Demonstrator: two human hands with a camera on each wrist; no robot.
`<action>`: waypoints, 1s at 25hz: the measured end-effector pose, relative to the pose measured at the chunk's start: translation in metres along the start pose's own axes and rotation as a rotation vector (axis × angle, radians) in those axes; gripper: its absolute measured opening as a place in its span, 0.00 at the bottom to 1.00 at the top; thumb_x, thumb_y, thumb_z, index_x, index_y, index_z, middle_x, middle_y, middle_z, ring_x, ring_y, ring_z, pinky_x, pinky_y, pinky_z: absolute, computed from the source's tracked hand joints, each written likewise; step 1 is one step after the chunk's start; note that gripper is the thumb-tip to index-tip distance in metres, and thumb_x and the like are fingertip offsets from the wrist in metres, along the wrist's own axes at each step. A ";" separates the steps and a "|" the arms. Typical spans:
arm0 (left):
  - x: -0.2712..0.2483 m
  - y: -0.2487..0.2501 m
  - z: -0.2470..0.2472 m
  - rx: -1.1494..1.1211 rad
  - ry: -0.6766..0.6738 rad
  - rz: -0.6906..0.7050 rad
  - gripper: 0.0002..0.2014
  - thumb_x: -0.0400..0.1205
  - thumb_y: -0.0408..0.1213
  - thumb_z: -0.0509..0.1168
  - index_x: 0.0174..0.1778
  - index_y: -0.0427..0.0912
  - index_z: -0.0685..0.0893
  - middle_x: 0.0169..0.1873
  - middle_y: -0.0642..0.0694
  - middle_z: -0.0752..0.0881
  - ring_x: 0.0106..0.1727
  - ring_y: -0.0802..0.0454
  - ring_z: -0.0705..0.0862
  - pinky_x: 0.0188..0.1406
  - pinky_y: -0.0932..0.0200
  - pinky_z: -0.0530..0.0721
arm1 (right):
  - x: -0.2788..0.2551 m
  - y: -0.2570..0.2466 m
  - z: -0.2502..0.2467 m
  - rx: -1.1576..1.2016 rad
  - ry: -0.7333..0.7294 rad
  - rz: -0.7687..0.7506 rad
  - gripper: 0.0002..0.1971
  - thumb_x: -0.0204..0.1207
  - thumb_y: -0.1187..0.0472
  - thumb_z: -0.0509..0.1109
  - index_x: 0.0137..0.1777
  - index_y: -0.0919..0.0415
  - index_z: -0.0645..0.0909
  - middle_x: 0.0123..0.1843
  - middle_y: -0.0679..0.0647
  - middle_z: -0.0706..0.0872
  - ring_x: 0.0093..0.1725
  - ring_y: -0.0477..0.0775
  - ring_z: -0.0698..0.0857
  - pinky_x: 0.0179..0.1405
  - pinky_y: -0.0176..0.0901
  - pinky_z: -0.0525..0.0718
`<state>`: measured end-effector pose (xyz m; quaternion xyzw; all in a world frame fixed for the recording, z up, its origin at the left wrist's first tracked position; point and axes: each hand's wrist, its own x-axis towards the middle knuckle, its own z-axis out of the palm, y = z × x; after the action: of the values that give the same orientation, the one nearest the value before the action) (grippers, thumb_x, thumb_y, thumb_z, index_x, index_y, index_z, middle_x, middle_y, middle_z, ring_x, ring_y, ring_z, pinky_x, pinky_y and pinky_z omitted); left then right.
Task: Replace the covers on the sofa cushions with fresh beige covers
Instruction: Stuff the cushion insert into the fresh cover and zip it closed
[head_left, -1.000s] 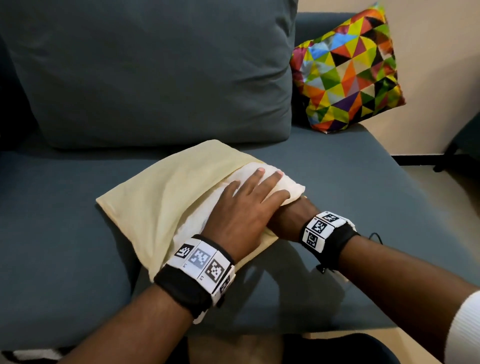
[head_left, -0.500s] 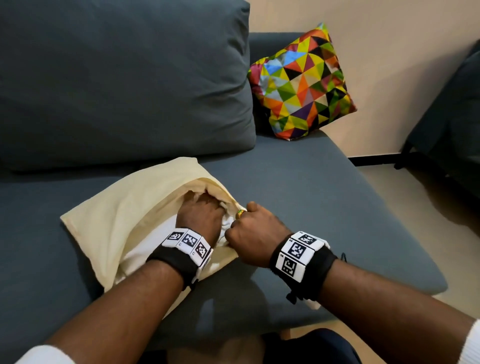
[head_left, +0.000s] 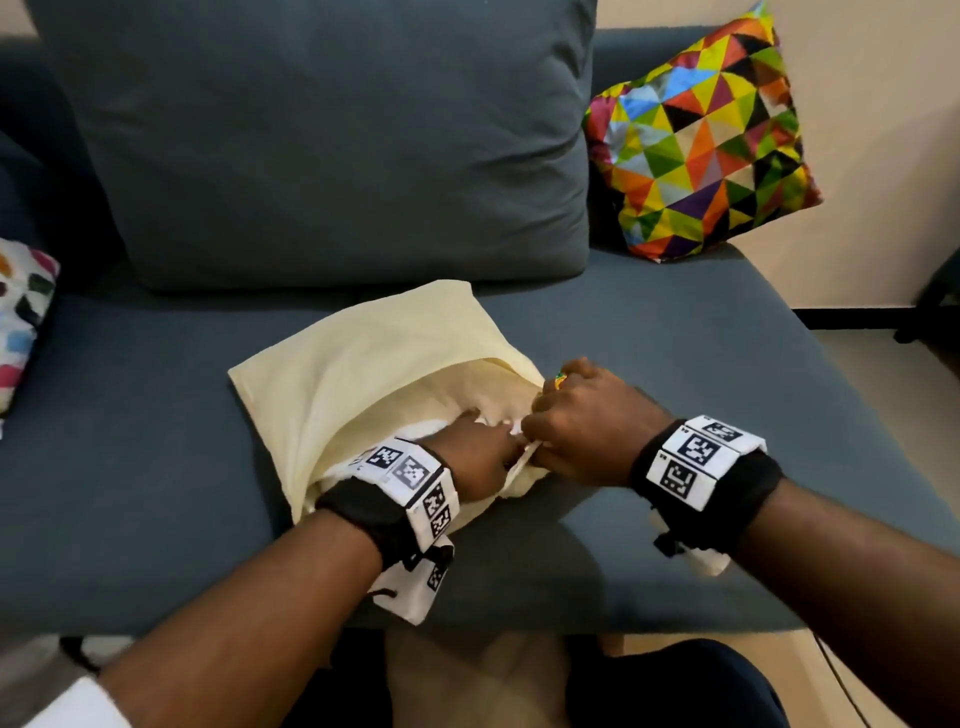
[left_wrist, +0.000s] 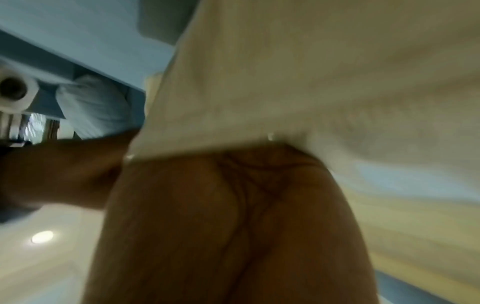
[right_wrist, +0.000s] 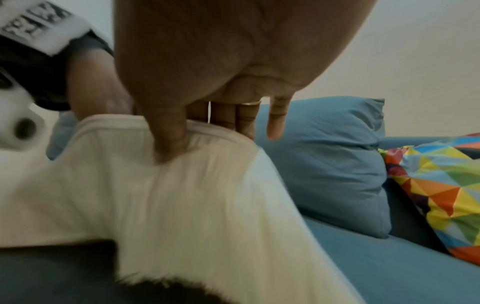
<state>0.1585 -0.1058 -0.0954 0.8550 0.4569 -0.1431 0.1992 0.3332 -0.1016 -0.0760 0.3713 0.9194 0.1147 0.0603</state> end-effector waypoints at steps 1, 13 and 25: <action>-0.013 -0.002 -0.002 -0.149 0.020 -0.013 0.17 0.90 0.42 0.54 0.72 0.49 0.80 0.69 0.44 0.82 0.72 0.43 0.77 0.73 0.50 0.70 | 0.004 0.011 0.000 0.000 -0.072 -0.026 0.19 0.77 0.38 0.59 0.47 0.49 0.87 0.46 0.47 0.90 0.52 0.58 0.87 0.60 0.57 0.79; -0.082 -0.079 0.048 0.165 0.150 -0.411 0.14 0.87 0.51 0.57 0.59 0.57 0.86 0.59 0.50 0.88 0.72 0.40 0.75 0.73 0.45 0.74 | -0.021 0.042 0.003 -0.293 -0.299 0.191 0.17 0.81 0.38 0.60 0.62 0.44 0.79 0.57 0.45 0.88 0.62 0.55 0.83 0.57 0.52 0.75; -0.080 -0.042 0.048 0.274 0.507 0.260 0.10 0.80 0.49 0.67 0.42 0.48 0.88 0.82 0.49 0.67 0.78 0.50 0.72 0.71 0.51 0.77 | -0.111 0.016 -0.004 -0.067 -0.288 0.371 0.33 0.80 0.32 0.59 0.80 0.46 0.60 0.76 0.51 0.79 0.66 0.56 0.83 0.69 0.53 0.80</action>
<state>0.0776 -0.1652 -0.1123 0.9337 0.3552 0.0410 -0.0212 0.4223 -0.1684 -0.0649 0.5444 0.8129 0.1001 0.1810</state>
